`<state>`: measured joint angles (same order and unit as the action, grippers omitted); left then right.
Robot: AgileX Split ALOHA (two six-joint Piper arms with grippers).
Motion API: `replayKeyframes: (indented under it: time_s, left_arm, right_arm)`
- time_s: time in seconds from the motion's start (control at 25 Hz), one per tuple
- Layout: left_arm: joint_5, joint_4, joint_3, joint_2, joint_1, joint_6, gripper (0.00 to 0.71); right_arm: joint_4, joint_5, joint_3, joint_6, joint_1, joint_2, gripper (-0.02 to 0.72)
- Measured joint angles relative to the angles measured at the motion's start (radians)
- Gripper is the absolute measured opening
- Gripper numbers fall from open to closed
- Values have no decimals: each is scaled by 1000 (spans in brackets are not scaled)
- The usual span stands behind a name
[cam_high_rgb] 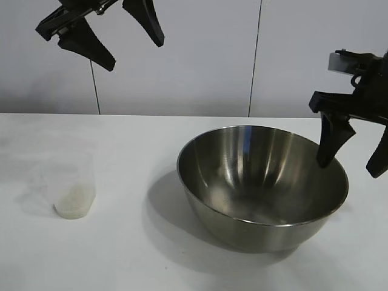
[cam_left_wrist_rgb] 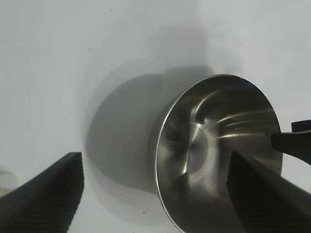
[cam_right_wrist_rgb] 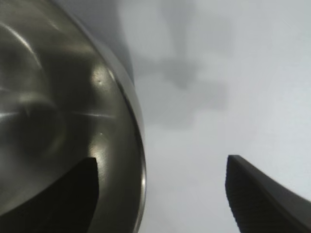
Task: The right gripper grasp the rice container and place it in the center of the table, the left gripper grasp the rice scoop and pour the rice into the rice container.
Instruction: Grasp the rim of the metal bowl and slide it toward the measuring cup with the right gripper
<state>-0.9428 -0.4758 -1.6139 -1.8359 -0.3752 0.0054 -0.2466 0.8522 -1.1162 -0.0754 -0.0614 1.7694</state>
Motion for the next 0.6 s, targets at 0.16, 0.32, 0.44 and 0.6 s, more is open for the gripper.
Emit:
replayKeyframes:
  time_s: [0.16, 0.32, 0.44, 0.6]
  left_arm:
    - [1, 0, 0, 0, 0, 0, 587]
    - [3, 0, 0, 0, 0, -5, 587]
    - [4, 0, 0, 0, 0, -5, 587]
    - [4, 0, 0, 0, 0, -5, 587]
  right_arm:
    - [-63, -69, 4, -22, 0, 64, 503]
    - [-91, -99, 4, -28, -1, 124, 501]
    - [-132, -112, 4, -52, -1, 143, 445]
    - [-179, -114, 4, -93, -1, 144, 115]
